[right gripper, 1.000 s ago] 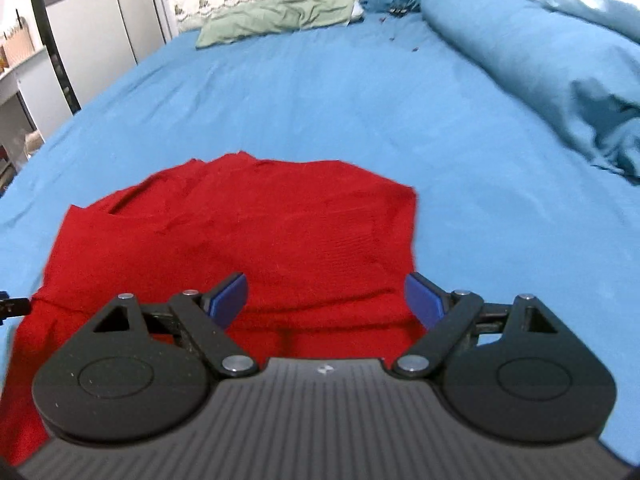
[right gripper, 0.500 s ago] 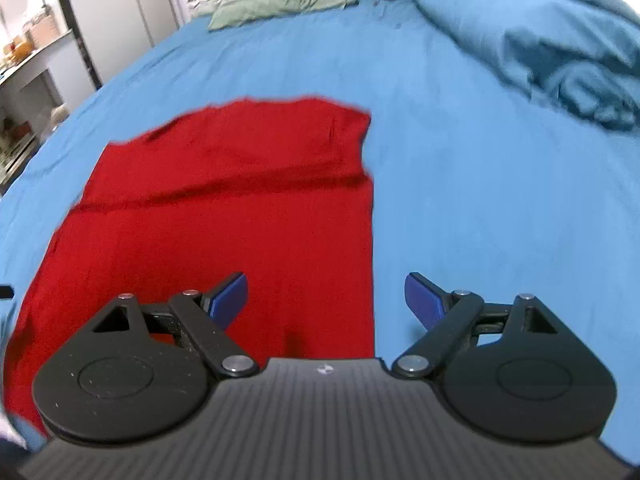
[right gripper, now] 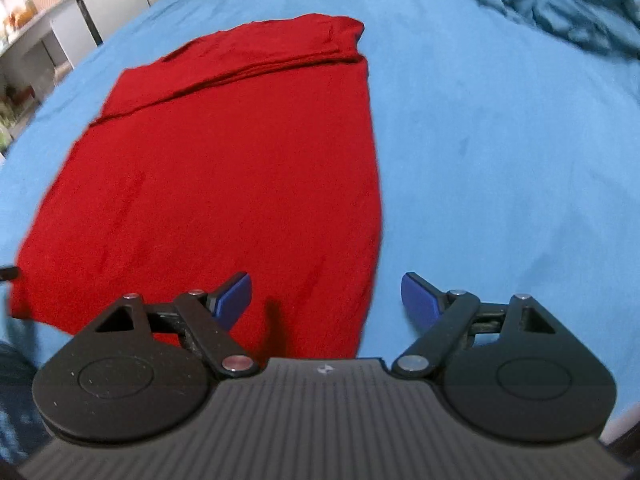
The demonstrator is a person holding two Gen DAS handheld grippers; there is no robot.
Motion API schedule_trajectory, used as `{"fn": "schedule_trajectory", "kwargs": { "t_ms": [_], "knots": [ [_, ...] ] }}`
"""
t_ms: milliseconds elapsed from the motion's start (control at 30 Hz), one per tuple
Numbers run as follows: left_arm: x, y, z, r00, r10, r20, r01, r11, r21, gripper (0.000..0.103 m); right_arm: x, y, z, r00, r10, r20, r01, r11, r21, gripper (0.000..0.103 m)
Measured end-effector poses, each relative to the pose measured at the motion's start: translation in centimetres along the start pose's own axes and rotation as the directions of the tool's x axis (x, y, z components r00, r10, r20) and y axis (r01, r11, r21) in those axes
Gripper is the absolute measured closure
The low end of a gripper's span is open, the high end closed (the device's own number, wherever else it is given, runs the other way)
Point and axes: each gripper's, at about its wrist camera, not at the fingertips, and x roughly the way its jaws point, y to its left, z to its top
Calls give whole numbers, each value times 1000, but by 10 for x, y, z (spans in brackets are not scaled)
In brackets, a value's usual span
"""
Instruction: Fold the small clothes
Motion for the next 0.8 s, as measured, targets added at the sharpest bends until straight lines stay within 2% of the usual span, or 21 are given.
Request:
{"fn": "schedule_trajectory", "kwargs": {
  "t_ms": [33,133,367,433,467,533,600,633,700,800],
  "knots": [
    [0,-1,-3,1000,-3,2,3,1000,-2,54,-3,0,-6,1000,11,7,-11,1000,14,7],
    [2,-1,-11,1000,6,11,-5,1000,-22,56,-5,4,-19,1000,-6,15,6,1000,8,18],
    [7,0,-23,1000,8,17,-8,999,-51,58,5,9,-41,998,-46,36,45,999,20,27],
    [5,-1,-26,1000,11,19,-11,999,-44,60,5,8,-43,997,-53,47,51,998,28,38],
    [5,-2,-26,1000,10,19,-9,999,-44,65,5,6,-44,997,-52,50,51,998,36,42],
    [5,-1,-27,1000,3,17,-2,999,-40,75,5,4,-45,998,-47,53,44,998,52,58],
    [5,-2,-27,1000,-7,12,8,999,-38,91,4,1,-45,998,-38,56,35,997,62,69],
    [4,-2,-27,1000,-13,10,13,999,-36,94,3,1,-44,998,-37,58,34,998,61,75],
    [2,-4,-26,1000,-11,9,11,999,-34,95,1,2,-45,997,-39,63,35,998,59,80],
    [-7,-4,-24,1000,-14,20,15,999,-41,97,-3,-1,-42,997,-29,72,24,997,78,82]
  ]
}}
